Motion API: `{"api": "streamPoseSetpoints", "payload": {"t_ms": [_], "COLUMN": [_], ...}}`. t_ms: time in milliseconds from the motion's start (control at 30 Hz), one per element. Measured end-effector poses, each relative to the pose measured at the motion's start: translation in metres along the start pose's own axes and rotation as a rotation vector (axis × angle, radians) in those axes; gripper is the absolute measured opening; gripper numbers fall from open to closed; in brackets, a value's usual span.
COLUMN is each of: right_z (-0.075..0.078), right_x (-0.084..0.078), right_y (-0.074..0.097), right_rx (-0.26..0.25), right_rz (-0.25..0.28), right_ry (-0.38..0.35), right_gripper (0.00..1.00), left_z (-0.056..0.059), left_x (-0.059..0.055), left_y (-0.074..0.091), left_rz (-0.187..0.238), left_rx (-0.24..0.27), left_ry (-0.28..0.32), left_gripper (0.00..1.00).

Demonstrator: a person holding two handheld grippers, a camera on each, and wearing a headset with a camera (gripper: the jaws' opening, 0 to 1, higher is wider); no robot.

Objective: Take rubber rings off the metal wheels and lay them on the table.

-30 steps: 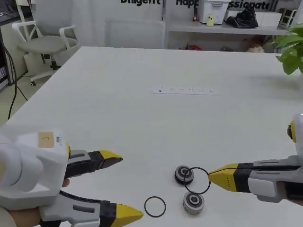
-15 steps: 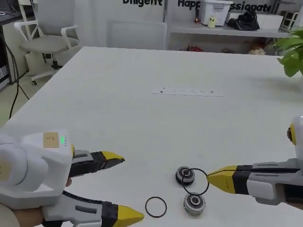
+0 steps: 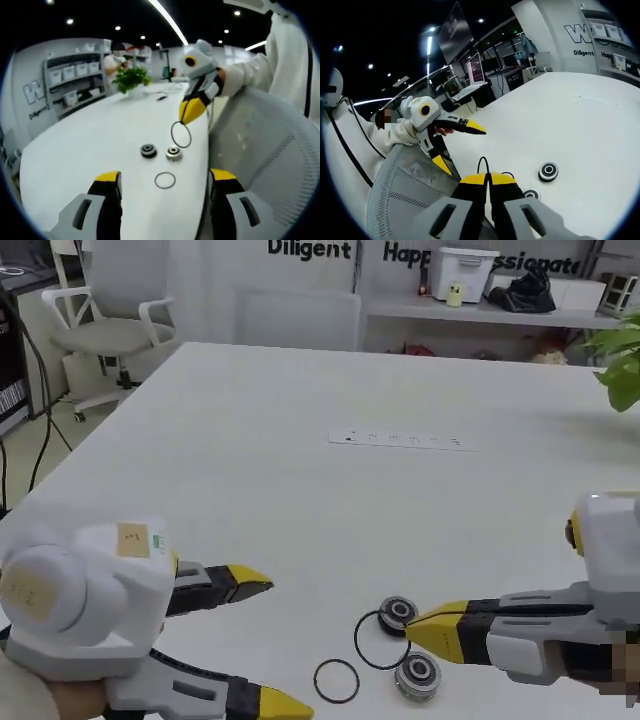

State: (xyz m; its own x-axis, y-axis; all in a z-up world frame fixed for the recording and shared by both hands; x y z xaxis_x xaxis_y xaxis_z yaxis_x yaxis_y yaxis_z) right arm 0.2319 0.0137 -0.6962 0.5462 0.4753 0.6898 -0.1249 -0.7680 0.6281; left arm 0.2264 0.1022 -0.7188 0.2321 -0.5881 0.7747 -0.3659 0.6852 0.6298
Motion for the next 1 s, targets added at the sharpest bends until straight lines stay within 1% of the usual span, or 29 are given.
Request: {"api": "streamPoseSetpoints", "payload": {"t_ms": [200,300,400,467,533,833,1000], "right_z": [-0.001,-0.002,-0.007,-0.01,-0.01,-0.005,-0.007], "right_x": [0.001,-0.002,-0.003,-0.004,-0.005,-0.004,-0.004], "right_y": [-0.008,-0.015,-0.022,-0.027,-0.032,-0.046,-0.051], "right_rx": [0.009,0.019,0.042,0.054,0.053,0.07,0.077], "right_rz": [-0.014,-0.035,-0.051,-0.064,-0.077,-0.091,-0.102], "right_ry": [0.005,0.008,0.006,0.011,0.025,-0.004,0.002], "right_gripper": [0.0,0.0,0.0,0.0,0.0,0.0,0.0], "left_z": [0.0,0.0,0.001,0.003,0.004,0.006,0.007], "left_x": [-0.002,-0.002,-0.002,-0.005,-0.007,-0.011,-0.014], "left_y": [-0.002,-0.002,-0.003,-0.005,-0.006,-0.01,-0.011], "left_rz": [-0.005,-0.008,-0.007,-0.02,-0.027,-0.043,-0.054], "left_rx": [-0.006,-0.003,-0.001,-0.007,-0.012,-0.022,-0.028], "left_ry": [0.0,-0.004,-0.009,-0.019,-0.014,-0.018,-0.013], "left_gripper": [0.72,0.72,0.72,0.72,0.72,0.72,0.72]}}
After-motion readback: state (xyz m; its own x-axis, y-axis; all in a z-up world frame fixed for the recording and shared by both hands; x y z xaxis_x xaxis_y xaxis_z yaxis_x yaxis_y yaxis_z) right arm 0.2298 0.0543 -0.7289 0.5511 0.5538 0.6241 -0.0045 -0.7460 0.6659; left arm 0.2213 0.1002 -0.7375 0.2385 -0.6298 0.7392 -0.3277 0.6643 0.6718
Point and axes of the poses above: the centre of the closed fingertips' face, and the gripper's own axes: y roughly backward along the fingers, z roughly to its right, x roughly out of its top, the point moved 1 cm from there along y, roughly backward along the fingers, and after that the axes turned 13 degrees about -z, right-handed, at the moved point
